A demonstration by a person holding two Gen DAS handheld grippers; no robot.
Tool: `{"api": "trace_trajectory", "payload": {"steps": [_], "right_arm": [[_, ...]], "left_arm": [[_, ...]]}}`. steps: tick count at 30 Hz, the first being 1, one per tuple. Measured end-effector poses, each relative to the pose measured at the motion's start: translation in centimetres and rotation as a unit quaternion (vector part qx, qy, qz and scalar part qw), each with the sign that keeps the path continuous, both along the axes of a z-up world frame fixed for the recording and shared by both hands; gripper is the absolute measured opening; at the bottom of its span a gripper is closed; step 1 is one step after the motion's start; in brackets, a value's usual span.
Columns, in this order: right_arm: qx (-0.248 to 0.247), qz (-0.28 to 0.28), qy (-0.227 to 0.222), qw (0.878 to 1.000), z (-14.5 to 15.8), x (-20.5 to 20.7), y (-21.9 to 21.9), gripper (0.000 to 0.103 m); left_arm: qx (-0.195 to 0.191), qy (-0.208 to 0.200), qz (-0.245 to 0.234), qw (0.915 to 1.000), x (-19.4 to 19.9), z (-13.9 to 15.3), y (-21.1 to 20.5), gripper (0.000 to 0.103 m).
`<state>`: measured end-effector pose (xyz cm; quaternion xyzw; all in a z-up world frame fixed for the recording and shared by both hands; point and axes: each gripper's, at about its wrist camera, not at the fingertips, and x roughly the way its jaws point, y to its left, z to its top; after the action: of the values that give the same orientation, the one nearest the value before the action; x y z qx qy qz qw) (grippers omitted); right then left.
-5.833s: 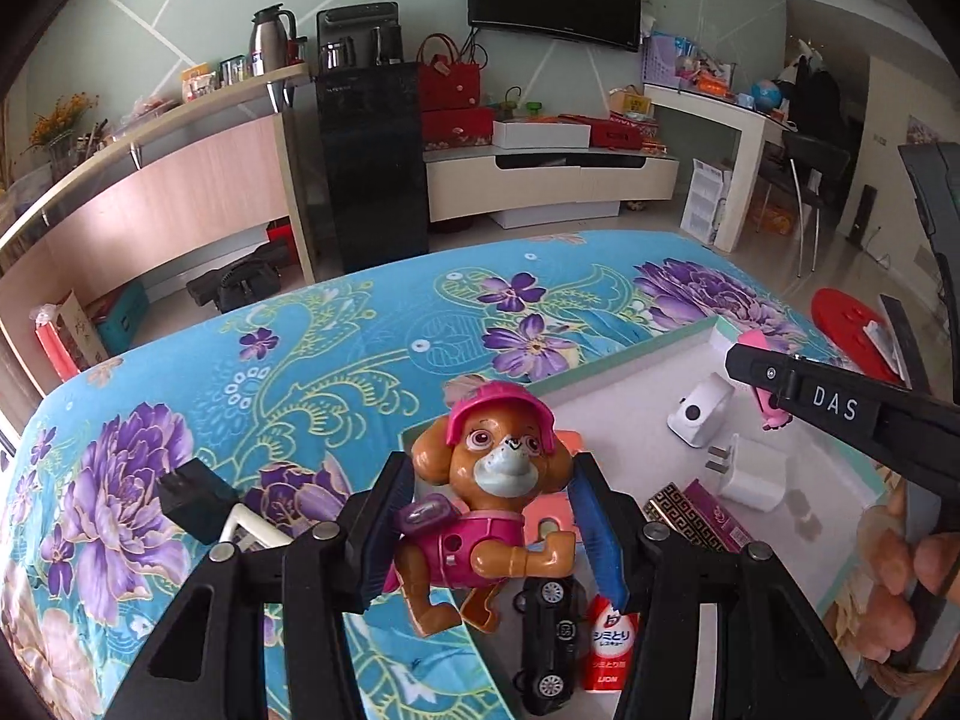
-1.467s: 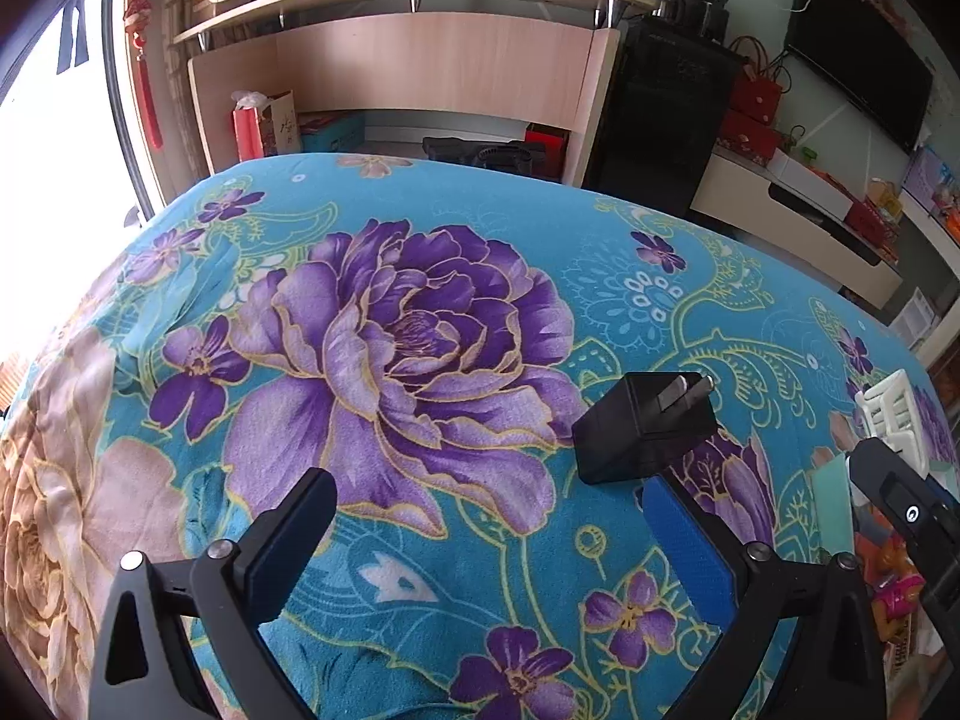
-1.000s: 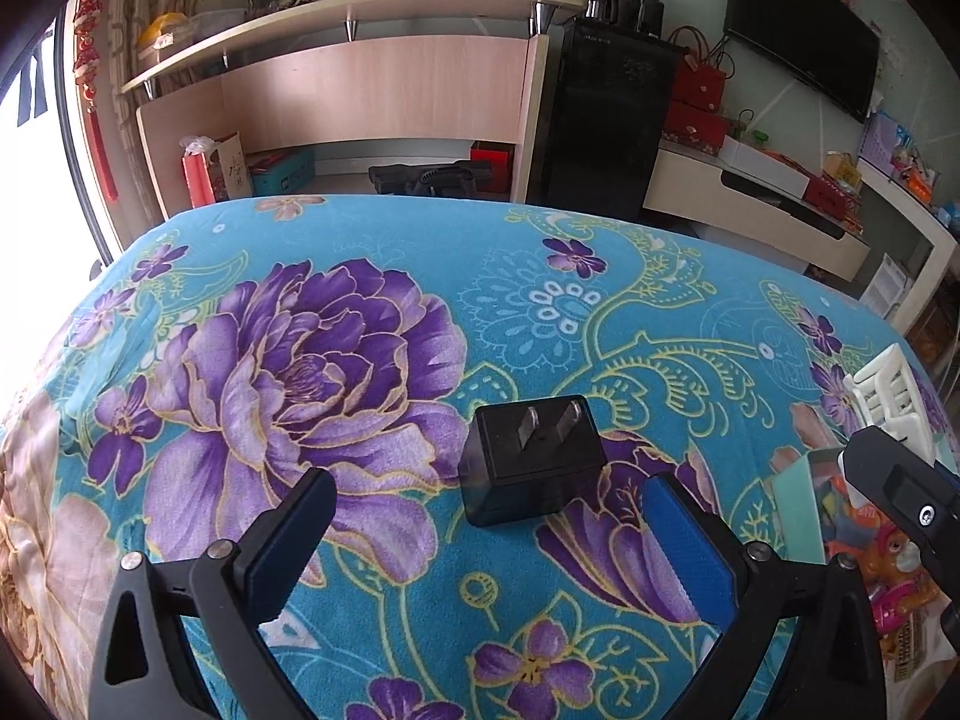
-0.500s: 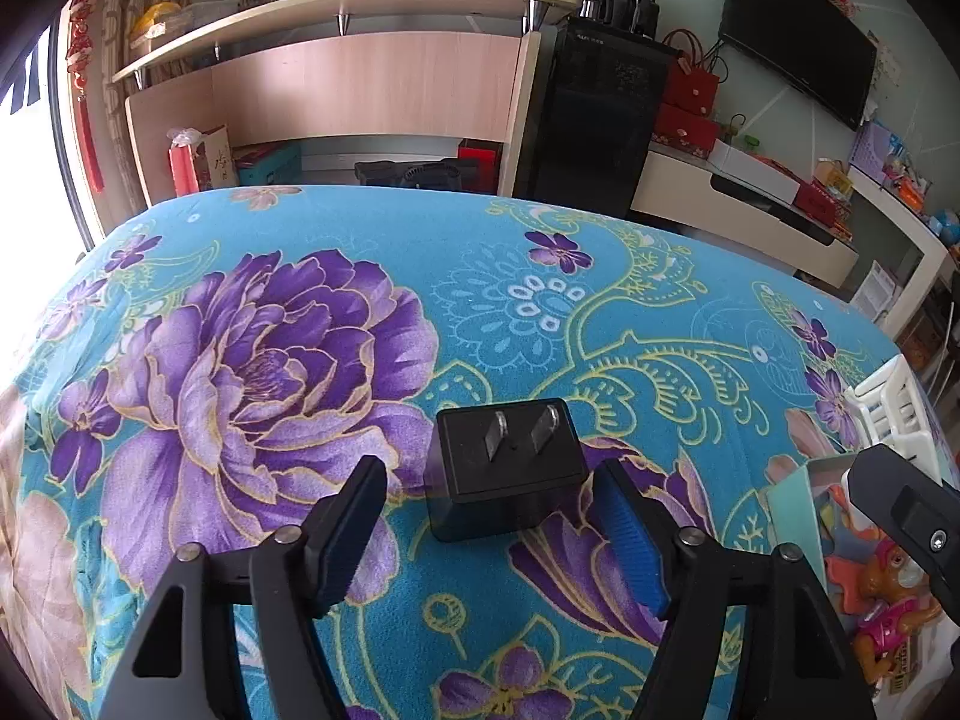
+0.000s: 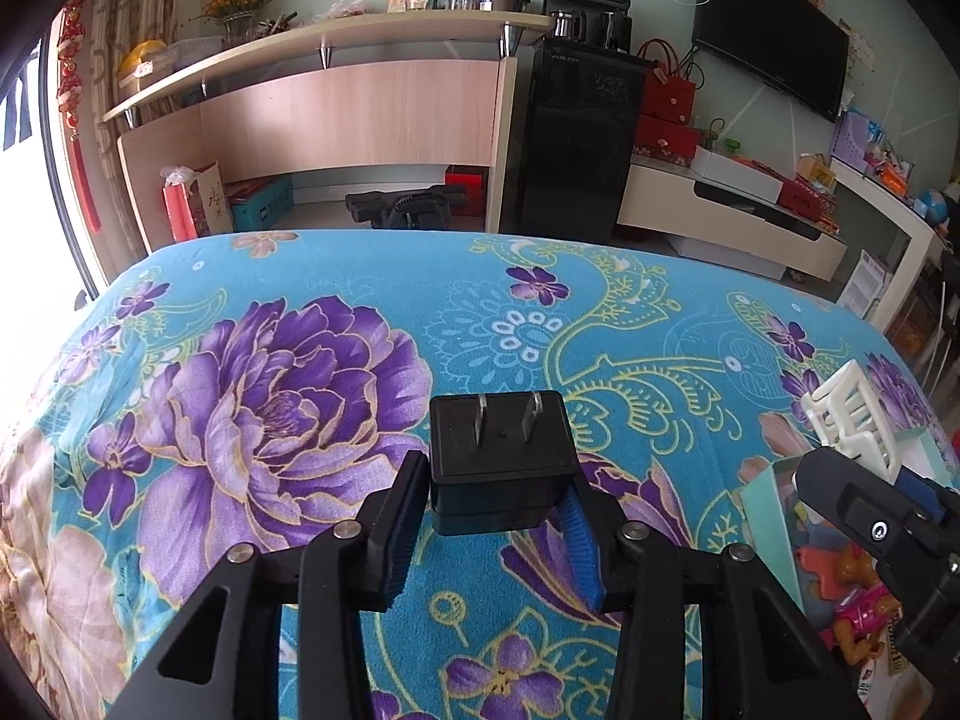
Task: Organize rigid objects
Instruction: 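Carry the white clip and black charger over the white tray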
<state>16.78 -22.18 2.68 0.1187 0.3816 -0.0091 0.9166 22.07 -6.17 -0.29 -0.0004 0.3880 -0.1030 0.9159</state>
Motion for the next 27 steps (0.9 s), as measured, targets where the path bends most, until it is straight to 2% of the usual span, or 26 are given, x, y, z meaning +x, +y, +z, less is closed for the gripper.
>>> {"api": "trace_trajectory", "payload": {"steps": [18,27], "right_arm": [[-0.009,-0.012,-0.014,1.0,1.3,-3.4,-1.3,0.056],[-0.022,-0.016,-0.016,1.0,1.6,-6.4,-1.7,0.056]], "left_arm": [[-0.01,-0.069,-0.016,0.9975,-5.6,5.6,-1.0,0.046],[-0.028,-0.081,-0.035,0.9957,-8.7,7.1,-2.1,0.046]]}}
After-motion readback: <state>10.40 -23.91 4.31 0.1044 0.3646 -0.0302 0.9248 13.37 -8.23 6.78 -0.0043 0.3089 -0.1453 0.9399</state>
